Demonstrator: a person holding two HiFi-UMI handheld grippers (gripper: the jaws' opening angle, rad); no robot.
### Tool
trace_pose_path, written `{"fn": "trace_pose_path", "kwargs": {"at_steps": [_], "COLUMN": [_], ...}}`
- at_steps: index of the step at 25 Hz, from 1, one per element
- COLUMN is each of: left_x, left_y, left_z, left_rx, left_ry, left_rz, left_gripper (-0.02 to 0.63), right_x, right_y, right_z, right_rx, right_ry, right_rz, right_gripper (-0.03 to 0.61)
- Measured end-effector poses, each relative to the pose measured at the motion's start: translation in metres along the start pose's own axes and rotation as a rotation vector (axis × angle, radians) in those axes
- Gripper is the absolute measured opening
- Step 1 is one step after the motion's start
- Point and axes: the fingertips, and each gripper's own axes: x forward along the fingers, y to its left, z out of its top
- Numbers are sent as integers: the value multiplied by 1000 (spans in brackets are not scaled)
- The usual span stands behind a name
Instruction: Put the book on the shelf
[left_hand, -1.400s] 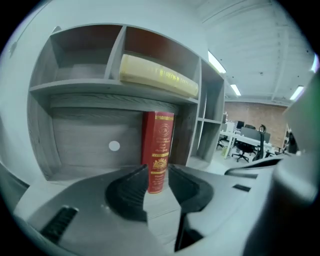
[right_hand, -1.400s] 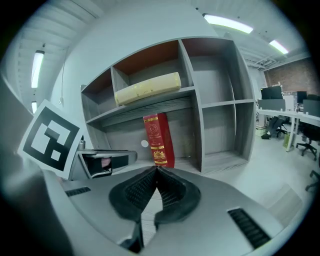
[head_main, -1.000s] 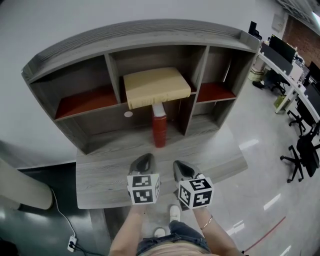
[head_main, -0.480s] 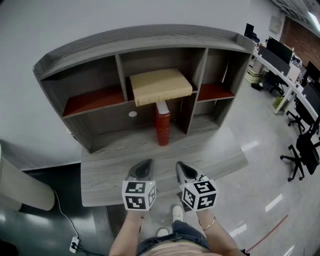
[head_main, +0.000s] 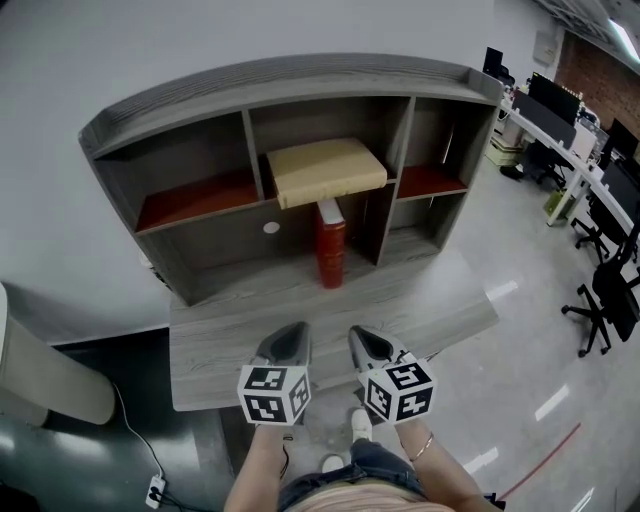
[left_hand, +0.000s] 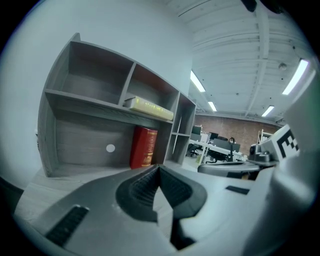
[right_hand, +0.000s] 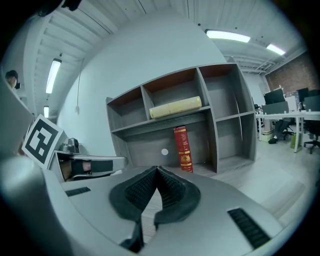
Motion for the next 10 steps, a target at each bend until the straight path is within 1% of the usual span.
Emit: {"fn": "trace_pose_path", "kwargs": {"at_steps": [7,10], "left_x": [-13,-17], "left_y": [-3,-6], "left_z": [-2,-1], "left_rx": [-20,-11], "left_ry": [-3,-6], "left_rz": [-19,-32], "left_gripper": [12,12], "right_x": [-8,-12], "right_y": [11,13], "right_z": [-3,-5], "right_rx": [-7,1], "right_ry": [-10,-15], "right_rz": [-11,-14], "right_gripper": [8,9]}}
